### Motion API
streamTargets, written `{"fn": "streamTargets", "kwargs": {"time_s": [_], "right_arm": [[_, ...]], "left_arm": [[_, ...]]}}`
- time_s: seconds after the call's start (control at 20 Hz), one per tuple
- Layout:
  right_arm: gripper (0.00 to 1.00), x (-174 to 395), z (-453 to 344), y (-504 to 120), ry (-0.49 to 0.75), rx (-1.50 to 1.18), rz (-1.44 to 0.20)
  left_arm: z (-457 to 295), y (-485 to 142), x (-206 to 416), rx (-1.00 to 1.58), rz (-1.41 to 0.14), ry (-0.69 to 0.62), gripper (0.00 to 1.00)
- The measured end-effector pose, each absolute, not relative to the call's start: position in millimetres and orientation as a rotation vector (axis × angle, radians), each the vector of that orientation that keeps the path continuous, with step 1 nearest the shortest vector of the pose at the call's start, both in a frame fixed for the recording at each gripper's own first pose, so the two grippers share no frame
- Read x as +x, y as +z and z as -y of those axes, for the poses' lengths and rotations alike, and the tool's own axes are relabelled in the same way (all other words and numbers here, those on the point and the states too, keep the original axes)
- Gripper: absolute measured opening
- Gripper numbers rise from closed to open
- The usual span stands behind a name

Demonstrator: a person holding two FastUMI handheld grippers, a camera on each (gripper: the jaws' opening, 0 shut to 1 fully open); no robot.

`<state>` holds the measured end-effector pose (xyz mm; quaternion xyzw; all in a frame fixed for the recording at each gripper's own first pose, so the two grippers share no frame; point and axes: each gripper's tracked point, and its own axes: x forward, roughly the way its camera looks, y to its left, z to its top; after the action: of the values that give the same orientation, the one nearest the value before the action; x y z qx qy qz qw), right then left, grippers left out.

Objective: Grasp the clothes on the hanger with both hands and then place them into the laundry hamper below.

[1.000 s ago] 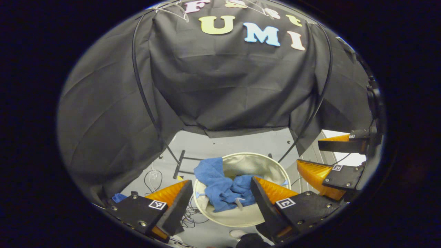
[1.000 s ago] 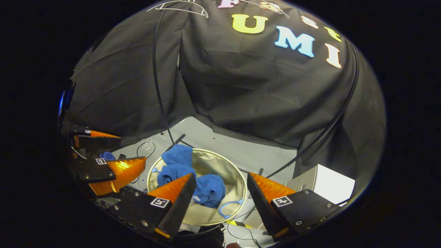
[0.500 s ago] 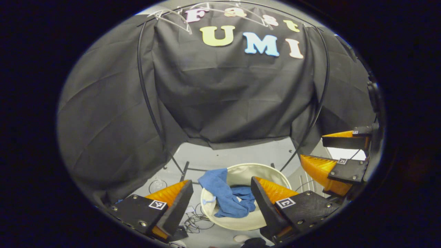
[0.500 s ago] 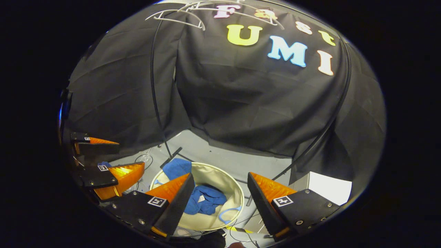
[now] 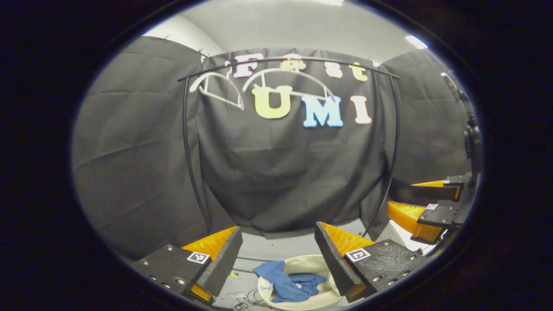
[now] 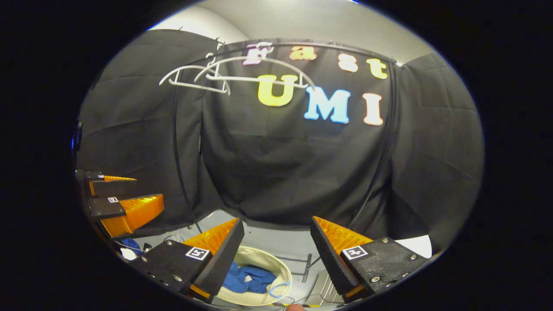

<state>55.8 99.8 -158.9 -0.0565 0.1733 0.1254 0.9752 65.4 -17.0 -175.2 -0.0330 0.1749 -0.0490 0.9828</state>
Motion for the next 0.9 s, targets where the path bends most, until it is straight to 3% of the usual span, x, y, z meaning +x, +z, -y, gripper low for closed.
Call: {"fn": "streamTargets", "kwargs": {"time_s": [0.45,0.9], "right_arm": [[0.95,27,-47,-59,0.167,-0.06,-0.123],[0.96,-31,-12,-24,0.129,0.007,-0.023]], "left_arm": [[13,-34,24,-0.068,-0.122,-0.08,0.99],[13,12,-41,-0.077,-0.029,-0.022,0.99]]}}
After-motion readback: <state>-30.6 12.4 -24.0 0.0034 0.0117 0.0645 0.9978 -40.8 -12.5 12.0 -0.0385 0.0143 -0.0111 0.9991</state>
